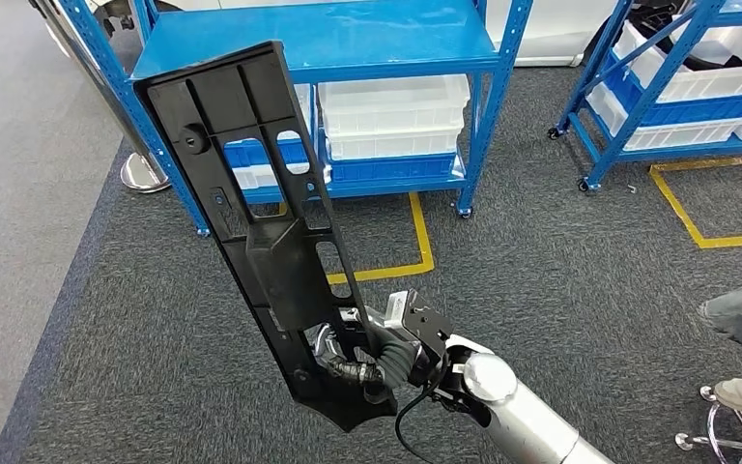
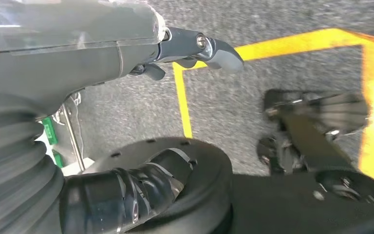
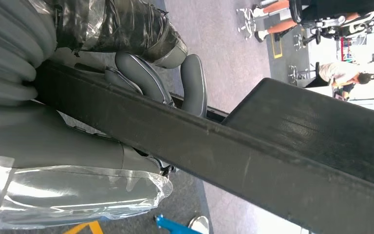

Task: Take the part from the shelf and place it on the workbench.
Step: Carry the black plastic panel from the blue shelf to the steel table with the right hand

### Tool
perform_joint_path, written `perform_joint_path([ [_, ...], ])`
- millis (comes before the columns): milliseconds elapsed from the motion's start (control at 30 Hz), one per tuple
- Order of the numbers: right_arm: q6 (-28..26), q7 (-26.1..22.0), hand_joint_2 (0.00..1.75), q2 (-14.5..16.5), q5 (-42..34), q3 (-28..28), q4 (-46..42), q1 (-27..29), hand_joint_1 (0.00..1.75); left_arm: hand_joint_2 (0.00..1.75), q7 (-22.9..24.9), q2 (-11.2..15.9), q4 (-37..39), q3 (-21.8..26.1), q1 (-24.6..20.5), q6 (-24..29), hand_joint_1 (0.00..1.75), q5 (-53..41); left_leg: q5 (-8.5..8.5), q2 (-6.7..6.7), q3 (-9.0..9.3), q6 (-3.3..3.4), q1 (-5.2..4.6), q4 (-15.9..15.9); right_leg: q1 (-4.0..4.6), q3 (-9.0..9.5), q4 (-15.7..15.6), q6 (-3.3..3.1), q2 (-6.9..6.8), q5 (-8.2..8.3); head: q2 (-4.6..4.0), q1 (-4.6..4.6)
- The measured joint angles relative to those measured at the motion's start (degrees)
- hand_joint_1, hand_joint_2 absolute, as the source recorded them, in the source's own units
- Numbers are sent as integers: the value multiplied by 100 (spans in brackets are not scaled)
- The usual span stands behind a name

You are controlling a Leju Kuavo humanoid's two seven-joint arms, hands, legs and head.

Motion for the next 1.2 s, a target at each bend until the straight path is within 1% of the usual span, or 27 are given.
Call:
perform_joint_path([
  [33, 2, -19, 175, 0, 9, 0, 14, 2, 175, 175, 2, 4, 0, 0, 1, 1, 0, -9, 127, 0, 18, -12, 5, 233, 0, -104, 16, 11, -6, 72, 0, 0],
  [67, 3, -34, 175, 0, 16, 0, 27, 5, 175, 175, 3, 8, 0, 0, 1, 1, 0, -15, 334, 0, 127, -15, 8, 261, -1, -206, 39, 25, -11, 137, 0, 0],
  [100, 4, -45, 175, 0, 19, 0, 35, 6, 175, 175, 3, 10, -1, 0, -2, 1, 0, -21, 497, -1, 349, -8, 11, 65, -3, -299, 69, 42, -13, 193, 0, -1],
  [133, 5, -52, 175, 2, 20, 0, 39, 6, 175, 175, 3, 12, -2, 0, -7, 1, 0, -25, 507, -3, 697, 8, 8, -338, 2, -378, 108, 64, -13, 240, 0, -1],
  [200, 3, -63, 175, 7, 19, 0, 40, 2, 175, 175, 3, 14, -7, -1, -23, 1, 0, -28, 210, -7, 1368, 71, -9, -1270, 18, -468, 184, 115, -11, 313, 0, 0],
  [233, 2, -68, 175, 11, 19, 0, 40, 1, 175, 175, 3, 15, -8, -2, -31, 2, 0, -30, 59, -7, 1553, 112, -23, -1561, 22, -484, 202, 147, -13, 347, 0, 2],
  [267, 1, -72, 175, 14, 21, 0, 40, 1, 175, 175, 3, 15, -9, -4, -36, 2, 0, -31, 5, -6, 1600, 160, -29, -1693, 20, -489, 206, 182, -14, 383, 0, 3],
  [333, -1, -85, 175, 17, 33, 0, 42, 3, 175, 175, 6, 12, -9, -9, -38, 2, 0, -34, 73, 13, 1556, 268, -16, -1719, 5, -534, 264, 252, 0, 354, 0, 4],
  [367, -1, -93, 175, 18, 39, 0, 43, 5, 175, 175, 8, 12, -9, -10, -37, 2, 0, -37, 126, 24, 1525, 319, -5, -1730, -1, -607, 418, 279, 16, 224, 0, 4],
  [433, 4, -113, 175, 17, 45, 0, 48, 14, 175, 175, 13, 16, -9, -12, -36, 7, 0, -45, 223, 43, 1430, 384, -2, -1727, -19, -877, 1075, 317, 41, -225, 0, 3],
  [467, 6, -120, 175, 17, 45, 0, 55, 24, 175, 175, 13, 21, -9, -13, -36, 9, 0, -50, 263, 47, 1370, 391, -4, -1715, -26, -1020, 1474, 332, 44, -431, 0, 2],
  [500, 8, -125, 175, 17, 46, 0, 65, 36, 175, 175, 13, 24, -9, -14, -35, 10, 0, -53, 294, 48, 1313, 390, -7, -1699, -33, -1107, 1769, 344, 44, -554, 0, 2],
  [533, 8, -128, 175, 17, 47, 0, 75, 47, 175, 175, 14, 26, -9, -15, -33, 10, 0, -55, 315, 52, 1262, 385, -8, -1676, -39, -1092, 1871, 348, 43, -574, 0, 2],
  [567, 8, -128, 175, 16, 49, 0, 82, 55, 175, 175, 16, 26, -9, -16, -31, 9, 0, -56, 325, 63, 1224, 379, -8, -1647, -44, -951, 1727, 343, 38, -490, 0, 2],
  [633, 13, -132, 175, 16, 51, 0, 87, 53, 175, 175, 22, 25, -10, -23, -29, 7, 0, -59, 323, 100, 1182, 360, -10, -1590, -38, -436, 947, 306, -54, -227, 0, 2],
  [700, 22, -142, 175, 18, 50, 0, 87, 42, 175, 175, 30, 27, -11, -35, -29, 7, 0, -66, 310, 147, 1157, 314, -32, -1543, 6, -109, 359, 252, -158, -101, 0, 2],
  [733, 26, -146, 175, 19, 49, 0, 87, 39, 175, 175, 35, 30, -11, -42, -28, 7, 0, -69, 306, 178, 1148, 285, -42, -1533, 28, -83, 276, 230, -169, -108, 0, 1],
  [800, 27, -152, 175, 19, 48, 0, 86, 41, 175, 175, 43, 35, -11, -54, -33, 8, 0, -73, 300, 241, 1138, 214, -46, -1526, 31, -113, 257, 171, -76, -65, 0, 0],
  [867, 29, -152, 175, 20, 48, 0, 85, 40, 175, 175, 46, 40, -11, -61, -40, 8, 0, -73, 164, 190, 1073, 140, -29, -1377, 5, -130, 215, 92, -2, -11, 0, -1],
  [900, 31, -152, 175, 23, 48, 0, 85, 39, 175, 175, 47, 42, -11, -64, -41, 8, 0, -73, 3, 128, 973, 109, -17, -1146, -7, -140, 196, 57, 30, 15, 0, -1],
  [967, 34, -152, 175, 28, 45, 0, 86, 45, 175, 175, 50, 44, -11, -70, -38, 7, 0, -74, -393, 41, 654, 73, -3, -415, -3, -179, 200, 23, 100, 43, 0, -1],
  [1000, 36, -152, 175, 31, 44, 0, 87, 53, 175, 175, 51, 45, -11, -73, -37, 7, 0, -76, -527, 30, 499, 65, 1, -65, 0, -202, 212, 19, 141, 52, 0, -1],
  [1033, 37, -153, 175, 31, 43, 0, 87, 63, 175, 175, 54, 47, -11, -74, -37, 6, 0, -78, -553, 27, 418, 63, 2, 121, 3, -224, 228, 20, 188, 59, 0, -2],
  [1067, 38, -155, 175, 31, 40, 0, 87, 72, 175, 175, 57, 50, -11, -75, -35, 6, 0, -81, -469, 22, 439, 69, 2, 96, 3, -241, 248, 22, 240, 63, 0, -2],
  [1100, 39, -157, 175, 31, 36, 0, 87, 78, 175, 175, 61, 54, -11, -76, -32, 7, 0, -85, -288, 2, 567, 82, 4, -153, 2, -251, 268, 27, 295, 66, 0, -2],
  [1133, 38, -162, 175, 31, 30, 0, 86, 82, 175, 175, 63, 59, -11, -76, -29, 7, 0, -89, -71, -76, 766, 101, 7, -559, 0, -259, 287, 34, 350, 69, 0, -2],
  [1200, 36, -171, 175, 33, 10, -1, 83, 81, 175, 175, 68, 75, -11, -80, -26, 8, 0, -110, 175, -292, 1091, 140, 14, -1244, 9, -297, 320, 81, 454, 88, 0, -1],
])
